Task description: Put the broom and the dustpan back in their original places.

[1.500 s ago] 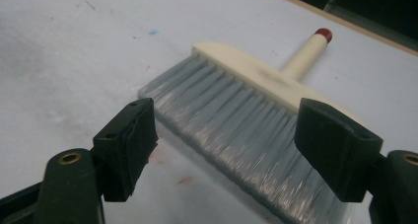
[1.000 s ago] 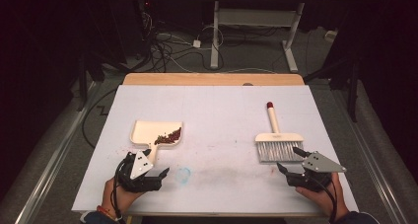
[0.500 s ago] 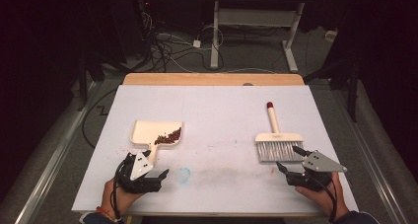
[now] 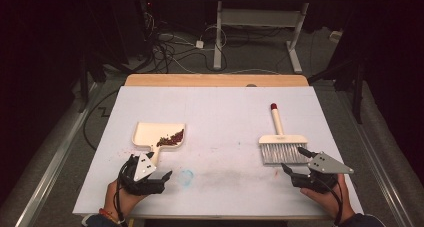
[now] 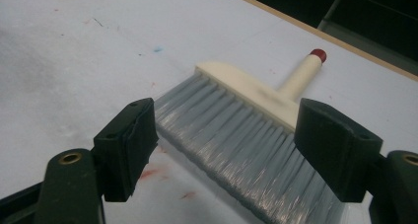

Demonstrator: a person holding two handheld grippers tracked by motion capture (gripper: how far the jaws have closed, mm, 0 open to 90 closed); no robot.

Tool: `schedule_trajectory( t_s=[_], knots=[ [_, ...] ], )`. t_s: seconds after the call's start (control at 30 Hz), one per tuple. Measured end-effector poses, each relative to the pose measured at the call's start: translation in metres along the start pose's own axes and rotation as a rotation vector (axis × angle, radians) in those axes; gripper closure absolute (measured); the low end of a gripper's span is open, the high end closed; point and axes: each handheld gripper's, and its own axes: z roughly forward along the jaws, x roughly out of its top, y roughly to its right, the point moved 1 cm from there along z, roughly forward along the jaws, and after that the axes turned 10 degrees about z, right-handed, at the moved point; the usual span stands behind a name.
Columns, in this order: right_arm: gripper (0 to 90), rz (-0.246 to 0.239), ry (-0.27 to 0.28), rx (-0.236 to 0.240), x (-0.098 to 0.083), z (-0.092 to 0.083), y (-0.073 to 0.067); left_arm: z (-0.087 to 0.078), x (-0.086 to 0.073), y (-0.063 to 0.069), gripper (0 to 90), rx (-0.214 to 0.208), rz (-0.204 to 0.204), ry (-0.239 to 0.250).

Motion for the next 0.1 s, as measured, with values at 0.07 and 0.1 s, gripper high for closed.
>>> schedule_trajectory(
  t_s=[0.07,0.1],
  knots=[
    [24.4,0.001,0.0,0.0,0.0003,-0.0002,0.0004,0.0001,0.0005,0.0009,16.1,-0.005,-0.007,-0.015],
    [24.3,0.002,-0.005,0.001,0.0002,-0.0002,0.0004,0.0009,0.0008,0.0009,16.1,-0.004,-0.009,-0.017]
  ],
)
